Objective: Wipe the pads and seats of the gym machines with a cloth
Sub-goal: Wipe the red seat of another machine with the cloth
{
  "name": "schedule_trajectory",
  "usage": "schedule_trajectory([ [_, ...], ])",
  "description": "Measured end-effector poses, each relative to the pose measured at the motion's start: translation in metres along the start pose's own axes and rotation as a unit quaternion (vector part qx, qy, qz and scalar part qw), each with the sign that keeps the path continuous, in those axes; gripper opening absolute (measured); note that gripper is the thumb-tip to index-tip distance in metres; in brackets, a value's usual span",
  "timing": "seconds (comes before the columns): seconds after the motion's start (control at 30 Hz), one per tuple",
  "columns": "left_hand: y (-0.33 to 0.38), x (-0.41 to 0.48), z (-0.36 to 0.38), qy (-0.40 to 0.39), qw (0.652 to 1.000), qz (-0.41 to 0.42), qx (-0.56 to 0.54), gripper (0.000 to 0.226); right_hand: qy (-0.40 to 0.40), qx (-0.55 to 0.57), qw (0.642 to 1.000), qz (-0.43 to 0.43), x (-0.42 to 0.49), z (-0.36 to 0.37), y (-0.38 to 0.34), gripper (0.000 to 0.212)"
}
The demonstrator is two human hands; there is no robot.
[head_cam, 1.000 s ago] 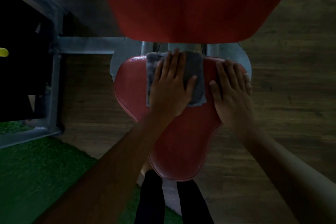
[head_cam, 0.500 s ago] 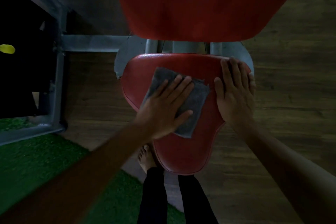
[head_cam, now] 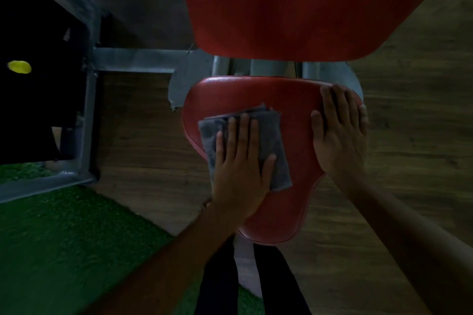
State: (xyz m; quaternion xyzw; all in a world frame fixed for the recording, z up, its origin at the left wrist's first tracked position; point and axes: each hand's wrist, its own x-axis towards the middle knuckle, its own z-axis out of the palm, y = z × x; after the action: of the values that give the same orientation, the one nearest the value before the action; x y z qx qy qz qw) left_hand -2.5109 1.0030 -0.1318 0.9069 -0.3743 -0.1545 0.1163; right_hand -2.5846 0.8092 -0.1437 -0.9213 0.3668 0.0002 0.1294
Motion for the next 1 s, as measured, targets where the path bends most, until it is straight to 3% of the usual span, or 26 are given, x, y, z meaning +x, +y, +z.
schedule_trajectory([
  [0.1,-0.054,0.027,-0.018,-0.076,0.967,0.235,0.060,0.073,-0.013,-0.001,1.000,0.007,0.000,-0.003,-0.004,0.059],
  [0.17,-0.082,0.054,-0.030,-0.122,0.944,0.294,0.092,0.073,-0.023,0.020,0.999,0.039,0.001,-0.004,-0.013,0.057],
  [0.27,-0.088,0.073,-0.029,-0.074,0.971,0.211,0.079,0.072,-0.022,0.064,0.993,0.098,0.003,-0.005,-0.042,0.058],
  [0.37,-0.074,0.074,-0.025,-0.019,0.994,0.103,0.036,0.070,-0.030,0.098,0.990,0.092,-0.003,-0.002,-0.080,0.055],
  [0.43,-0.069,0.075,-0.024,-0.013,0.997,0.078,0.004,0.064,-0.028,0.113,0.989,0.086,-0.009,0.006,-0.101,0.052],
  [0.57,-0.068,0.075,-0.019,0.020,0.995,0.095,-0.022,0.056,0.007,0.064,0.992,0.104,-0.016,0.020,-0.116,0.052],
  [1.0,-0.075,0.078,-0.012,0.058,0.988,0.143,-0.026,0.064,0.042,0.003,0.996,0.073,-0.012,0.030,-0.114,0.050],
])
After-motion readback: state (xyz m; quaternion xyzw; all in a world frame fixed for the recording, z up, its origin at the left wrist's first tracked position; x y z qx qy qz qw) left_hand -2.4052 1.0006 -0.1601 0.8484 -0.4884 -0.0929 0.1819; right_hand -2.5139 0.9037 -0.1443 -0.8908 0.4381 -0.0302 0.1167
